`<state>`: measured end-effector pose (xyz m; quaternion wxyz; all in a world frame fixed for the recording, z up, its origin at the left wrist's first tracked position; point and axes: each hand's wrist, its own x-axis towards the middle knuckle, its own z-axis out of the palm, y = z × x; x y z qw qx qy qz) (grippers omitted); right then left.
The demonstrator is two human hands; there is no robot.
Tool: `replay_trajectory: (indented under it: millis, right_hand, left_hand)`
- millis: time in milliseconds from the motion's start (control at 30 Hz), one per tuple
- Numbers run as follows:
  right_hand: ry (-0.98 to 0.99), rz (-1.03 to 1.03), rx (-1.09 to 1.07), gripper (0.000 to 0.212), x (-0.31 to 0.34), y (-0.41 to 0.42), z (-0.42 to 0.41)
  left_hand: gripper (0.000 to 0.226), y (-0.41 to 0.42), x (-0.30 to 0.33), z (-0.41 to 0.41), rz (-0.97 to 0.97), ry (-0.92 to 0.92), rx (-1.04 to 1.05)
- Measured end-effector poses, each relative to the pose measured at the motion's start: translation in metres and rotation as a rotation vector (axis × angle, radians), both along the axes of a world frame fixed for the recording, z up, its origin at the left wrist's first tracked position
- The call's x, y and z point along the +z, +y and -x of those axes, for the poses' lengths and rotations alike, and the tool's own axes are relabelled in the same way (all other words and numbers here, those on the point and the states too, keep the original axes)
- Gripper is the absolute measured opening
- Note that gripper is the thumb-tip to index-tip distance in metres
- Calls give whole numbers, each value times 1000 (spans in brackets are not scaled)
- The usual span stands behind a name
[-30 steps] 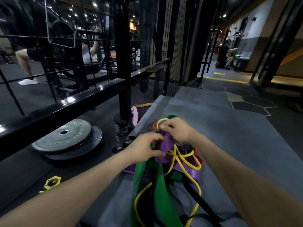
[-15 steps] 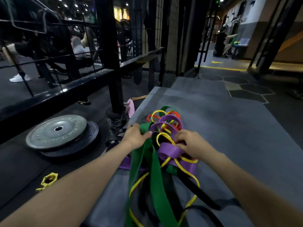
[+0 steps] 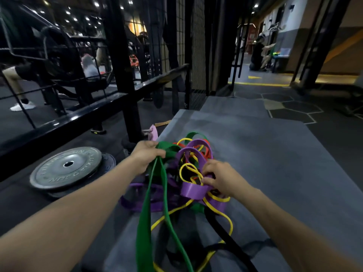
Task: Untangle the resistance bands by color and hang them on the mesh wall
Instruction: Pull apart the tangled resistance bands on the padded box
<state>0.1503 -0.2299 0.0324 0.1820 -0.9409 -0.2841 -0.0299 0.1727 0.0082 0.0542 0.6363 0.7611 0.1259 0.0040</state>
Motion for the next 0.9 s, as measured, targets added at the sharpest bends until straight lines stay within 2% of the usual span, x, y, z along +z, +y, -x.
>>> replay_trajectory:
  millis: [133,300,433,500,567,633,733,900]
  right_hand:
    - [-120,-82,-73,21,18,-7,11]
    - [-271,-235,-239,17,63,-2,14]
    - [-271,-172,-338,44,95,5,15]
    - [-187,-47,-370,63,106,6,13]
    - [-81,32,-374,72,113,8,8]
    - [1,-38,-350,68,118,10,3]
    - [36,-217,-323,50,128,11,0]
    - [-50,-261,-284,31,150,11,-5]
  left_hand:
    - [41,-12,32,10,38,-79,-35]
    - [35,-34,74,14,76,-213,-73]
    - [28,-51,96,17,66,-295,-136]
    - [31,-59,105,20,81,-325,-145]
    - [34,-66,114,24,78,-364,-167]
    - [34,-72,124,27,83,-403,-188]
    - [34,-76,140,30,132,-457,-203]
    - [36,-77,166,31,100,-564,-233]
